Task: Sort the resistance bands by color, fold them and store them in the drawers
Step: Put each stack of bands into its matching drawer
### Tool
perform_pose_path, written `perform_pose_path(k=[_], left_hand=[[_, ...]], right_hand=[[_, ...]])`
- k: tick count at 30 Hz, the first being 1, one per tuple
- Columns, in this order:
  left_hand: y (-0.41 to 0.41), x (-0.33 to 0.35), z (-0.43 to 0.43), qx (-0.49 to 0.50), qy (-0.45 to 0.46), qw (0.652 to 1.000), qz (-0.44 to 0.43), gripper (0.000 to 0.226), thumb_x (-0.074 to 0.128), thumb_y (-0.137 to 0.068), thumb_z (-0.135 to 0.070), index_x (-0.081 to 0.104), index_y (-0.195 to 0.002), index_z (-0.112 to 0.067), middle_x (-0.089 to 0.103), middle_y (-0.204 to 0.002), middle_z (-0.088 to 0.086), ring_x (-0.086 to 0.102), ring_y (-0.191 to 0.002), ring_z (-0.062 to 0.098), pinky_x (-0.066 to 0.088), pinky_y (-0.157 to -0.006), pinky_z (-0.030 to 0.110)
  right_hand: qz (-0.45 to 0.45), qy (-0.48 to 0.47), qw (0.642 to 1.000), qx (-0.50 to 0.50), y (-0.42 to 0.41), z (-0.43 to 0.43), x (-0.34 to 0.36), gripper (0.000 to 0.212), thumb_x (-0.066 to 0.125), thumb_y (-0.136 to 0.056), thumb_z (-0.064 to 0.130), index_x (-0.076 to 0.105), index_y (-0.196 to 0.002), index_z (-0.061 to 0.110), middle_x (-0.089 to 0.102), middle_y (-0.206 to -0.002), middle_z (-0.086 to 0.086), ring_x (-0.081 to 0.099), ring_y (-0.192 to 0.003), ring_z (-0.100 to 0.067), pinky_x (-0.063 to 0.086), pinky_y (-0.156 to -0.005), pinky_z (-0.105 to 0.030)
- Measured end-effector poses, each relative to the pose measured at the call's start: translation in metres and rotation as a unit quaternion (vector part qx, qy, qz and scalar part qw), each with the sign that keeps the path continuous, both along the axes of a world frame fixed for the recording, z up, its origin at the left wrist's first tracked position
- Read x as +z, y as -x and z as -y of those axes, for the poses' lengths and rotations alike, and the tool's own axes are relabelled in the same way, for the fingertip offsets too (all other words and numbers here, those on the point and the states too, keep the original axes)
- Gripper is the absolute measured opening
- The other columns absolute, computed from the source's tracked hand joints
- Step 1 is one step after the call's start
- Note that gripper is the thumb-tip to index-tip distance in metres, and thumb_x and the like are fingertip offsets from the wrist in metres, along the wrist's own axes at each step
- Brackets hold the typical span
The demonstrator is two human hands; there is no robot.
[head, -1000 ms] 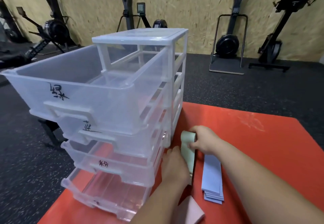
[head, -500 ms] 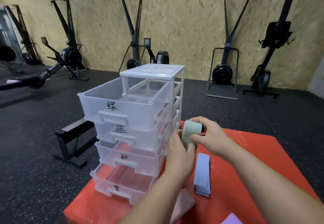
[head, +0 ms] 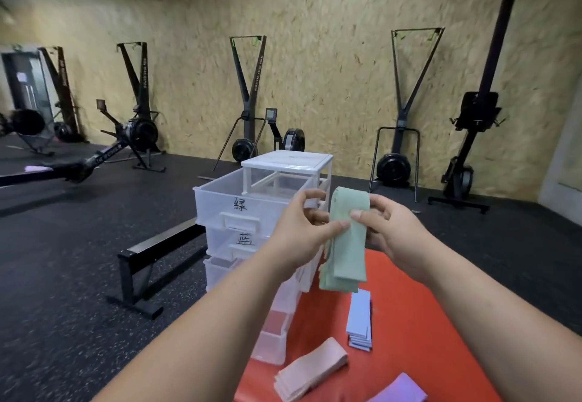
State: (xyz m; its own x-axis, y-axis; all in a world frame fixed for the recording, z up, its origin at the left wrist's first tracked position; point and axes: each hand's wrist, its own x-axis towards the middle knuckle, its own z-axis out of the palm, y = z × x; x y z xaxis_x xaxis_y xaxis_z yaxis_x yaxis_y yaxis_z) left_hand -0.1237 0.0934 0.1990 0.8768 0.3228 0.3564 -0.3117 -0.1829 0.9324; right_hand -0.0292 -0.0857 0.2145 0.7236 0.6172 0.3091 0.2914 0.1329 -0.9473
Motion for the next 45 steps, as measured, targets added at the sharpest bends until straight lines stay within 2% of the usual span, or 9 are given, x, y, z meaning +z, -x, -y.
perform_pose_path(k=[6, 12, 18, 22, 28, 30, 35, 39, 45], left_hand=[[0.034, 0.022, -0.026, 0.082, 0.066, 0.993, 0.058, 0.053, 0.091, -0.082, -0.024, 0.058, -0.123, -0.032, 0.077, -0.105, 0.014, 0.074, -0.093, 0.014, 0.055, -0.073, 0.021], [0.054, 0.026, -0.077, 0.133, 0.046, 0.990, 0.017, 0.054, 0.083, -0.083, -0.057, 0.054, -0.118, -0.029, 0.080, -0.102, -0.004, 0.076, -0.095, 0.007, 0.059, -0.094, 0.044], [0.060, 0.000, -0.148, 0.265, -0.140, 0.953, -0.035, 0.048, 0.082, -0.083, -0.059, 0.053, -0.108, -0.031, 0.066, -0.105, -0.009, 0.064, -0.096, 0.006, 0.052, -0.077, 0.030], [0.039, -0.029, -0.174, 0.296, -0.237, 0.922, -0.080, 0.059, 0.084, -0.078, -0.061, 0.051, -0.112, -0.027, 0.053, -0.111, -0.010, 0.055, -0.107, 0.015, 0.052, -0.090, 0.036], [0.011, -0.054, -0.181, 0.342, -0.260, 0.901, -0.049, 0.061, 0.078, -0.077, -0.070, 0.048, -0.112, -0.029, 0.045, -0.110, -0.013, 0.048, -0.110, 0.015, 0.049, -0.097, 0.040], [0.006, -0.060, -0.181, 0.355, -0.255, 0.899, -0.033, 0.059, 0.076, -0.077, -0.070, 0.045, -0.109, -0.031, 0.043, -0.109, -0.015, 0.046, -0.108, 0.014, 0.047, -0.096, 0.040], [-0.001, -0.071, -0.186, 0.357, -0.243, 0.902, 0.000, 0.061, 0.072, -0.075, -0.076, 0.042, -0.110, -0.037, 0.039, -0.108, -0.020, 0.046, -0.108, 0.011, 0.047, -0.096, 0.041], [-0.002, -0.074, -0.189, 0.358, -0.237, 0.903, 0.003, 0.062, 0.072, -0.074, -0.077, 0.043, -0.112, -0.037, 0.039, -0.109, -0.021, 0.047, -0.109, 0.011, 0.048, -0.096, 0.041], [-0.003, -0.072, -0.186, 0.357, -0.220, 0.908, -0.007, 0.070, 0.070, -0.068, -0.084, 0.042, -0.111, -0.036, 0.041, -0.111, -0.017, 0.046, -0.111, 0.013, 0.048, -0.097, 0.042]], right_hand=[[0.031, 0.023, 0.999, 0.016, 0.046, -0.040, 0.001, 0.029, 0.064, -0.102, 0.028, 0.068, -0.128, 0.017, 0.077, -0.117, -0.007, 0.074, -0.108, -0.024, 0.055, -0.087, -0.035], [0.050, 0.095, 0.994, 0.030, 0.048, -0.086, 0.035, 0.019, 0.065, -0.102, 0.027, 0.075, -0.119, 0.024, 0.079, -0.108, -0.008, 0.076, -0.093, -0.026, 0.057, -0.079, -0.039], [0.075, 0.226, 0.971, 0.029, 0.009, -0.136, 0.093, 0.020, 0.072, -0.094, 0.030, 0.079, -0.108, 0.016, 0.077, -0.107, -0.022, 0.072, -0.085, -0.031, 0.056, -0.078, -0.044], [0.135, 0.350, 0.926, -0.041, -0.022, -0.186, 0.119, 0.051, 0.075, -0.064, 0.052, 0.077, -0.103, 0.019, 0.072, -0.092, -0.018, 0.064, -0.074, -0.030, 0.051, -0.069, -0.046], [0.249, 0.519, 0.817, -0.032, -0.060, -0.256, 0.105, 0.051, 0.071, -0.062, 0.062, 0.076, -0.088, 0.018, 0.074, -0.087, 0.000, 0.069, -0.073, -0.027, 0.057, -0.071, -0.036], [0.256, 0.536, 0.804, -0.010, -0.068, -0.273, 0.096, 0.046, 0.074, -0.067, 0.059, 0.079, -0.092, 0.022, 0.079, -0.094, -0.002, 0.077, -0.085, -0.028, 0.065, -0.079, -0.043], [0.123, 0.481, 0.863, 0.091, -0.089, -0.286, 0.073, 0.032, 0.079, -0.078, 0.045, 0.080, -0.101, 0.022, 0.078, -0.106, -0.012, 0.076, -0.097, -0.038, 0.059, -0.089, -0.052], [0.208, 0.578, 0.784, 0.085, -0.098, -0.288, 0.052, 0.029, 0.065, -0.093, 0.042, 0.074, -0.099, 0.016, 0.056, -0.087, -0.008, 0.052, -0.074, -0.025, 0.049, -0.064, -0.031], [0.290, 0.563, 0.771, 0.072, -0.105, -0.279, 0.055, 0.029, 0.062, -0.097, 0.052, 0.078, -0.107, 0.030, 0.067, -0.094, 0.003, 0.065, -0.085, -0.019, 0.061, -0.073, -0.031]])
